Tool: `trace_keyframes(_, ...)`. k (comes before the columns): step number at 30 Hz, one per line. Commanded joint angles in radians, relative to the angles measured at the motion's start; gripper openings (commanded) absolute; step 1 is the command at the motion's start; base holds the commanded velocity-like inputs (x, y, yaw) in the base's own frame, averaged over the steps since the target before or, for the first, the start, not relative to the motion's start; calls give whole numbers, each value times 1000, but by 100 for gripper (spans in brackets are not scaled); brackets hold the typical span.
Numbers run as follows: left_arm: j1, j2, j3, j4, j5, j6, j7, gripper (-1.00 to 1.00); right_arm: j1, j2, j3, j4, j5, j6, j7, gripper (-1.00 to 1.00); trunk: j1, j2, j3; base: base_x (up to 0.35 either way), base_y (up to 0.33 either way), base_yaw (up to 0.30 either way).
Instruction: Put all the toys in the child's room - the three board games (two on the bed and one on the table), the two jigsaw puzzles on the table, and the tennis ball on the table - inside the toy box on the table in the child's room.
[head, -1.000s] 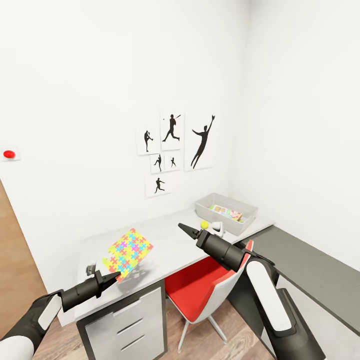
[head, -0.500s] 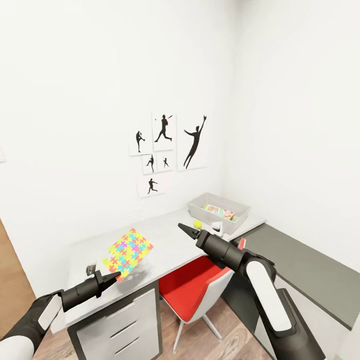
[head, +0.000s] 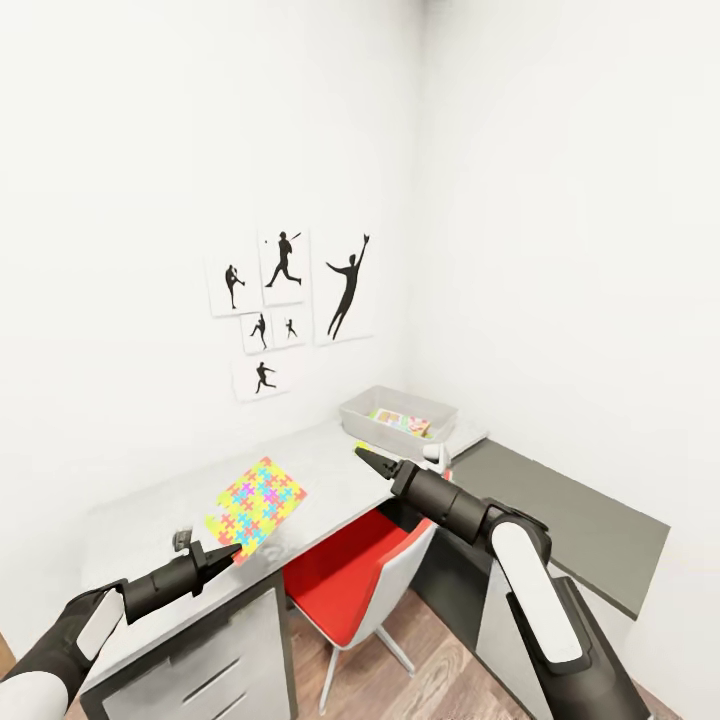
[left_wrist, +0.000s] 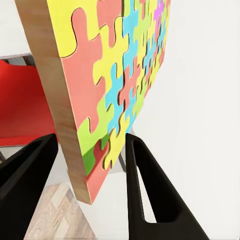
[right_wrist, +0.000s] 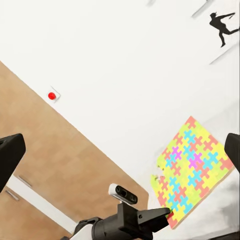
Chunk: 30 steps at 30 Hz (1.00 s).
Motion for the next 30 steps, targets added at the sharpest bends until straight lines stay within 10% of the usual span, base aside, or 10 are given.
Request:
trace_keyframes(1, 0, 0, 1, 0, 4, 6, -1, -100, -1, 1, -1, 1, 1, 4, 3, 100, 0, -1, 0, 0, 0, -266)
trace_keyframes(30, 0, 1, 7, -7, 8, 2, -12, -100, -1, 2, -1, 1, 1, 4, 3, 100, 0, -1, 10, 4, 0, -183)
